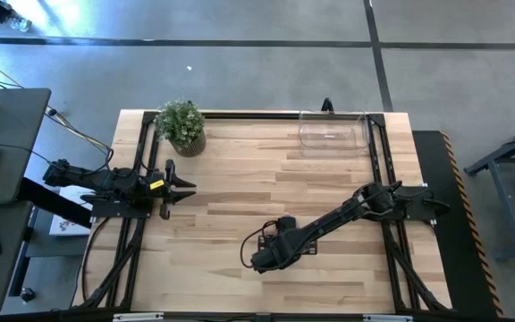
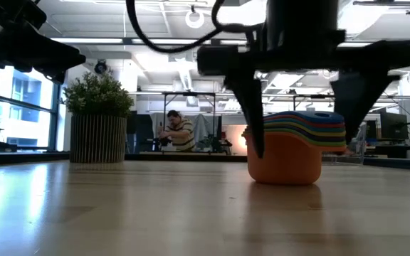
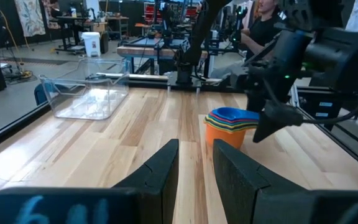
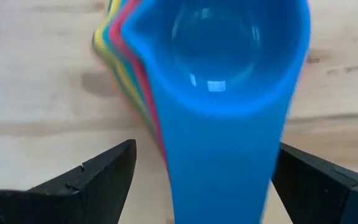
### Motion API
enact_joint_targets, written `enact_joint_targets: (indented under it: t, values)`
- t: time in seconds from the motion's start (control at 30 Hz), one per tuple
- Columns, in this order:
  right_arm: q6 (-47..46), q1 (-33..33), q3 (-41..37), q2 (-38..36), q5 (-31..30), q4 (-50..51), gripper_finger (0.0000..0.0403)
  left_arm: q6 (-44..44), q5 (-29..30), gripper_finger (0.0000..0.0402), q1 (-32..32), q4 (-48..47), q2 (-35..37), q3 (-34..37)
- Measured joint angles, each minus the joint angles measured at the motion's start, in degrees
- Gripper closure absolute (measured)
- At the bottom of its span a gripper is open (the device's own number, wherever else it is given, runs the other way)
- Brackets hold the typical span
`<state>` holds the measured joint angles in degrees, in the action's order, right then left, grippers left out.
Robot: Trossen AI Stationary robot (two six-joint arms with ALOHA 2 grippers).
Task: Nest measuring cups in basket
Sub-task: Put the nested measuring cups into the transparent bin
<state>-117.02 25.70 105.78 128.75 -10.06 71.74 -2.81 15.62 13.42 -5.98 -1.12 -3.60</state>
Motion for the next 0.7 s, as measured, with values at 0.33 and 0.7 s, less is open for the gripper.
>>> enact_joint_targets:
  t: [0.33, 0.7]
  values:
    - [2.50, -2.01, -0.99, -0.02, 3.08, 0.43, 0.0074, 0.00, 0.01, 0.0312, 0.00, 0.02, 0.00, 0.00]
    - [2.68, -2.74, -0.99, -0.02, 4.56, -0.94, 0.0166, 0.00, 0.01, 0.0312, -0.01, 0.00, -0.01, 0.00]
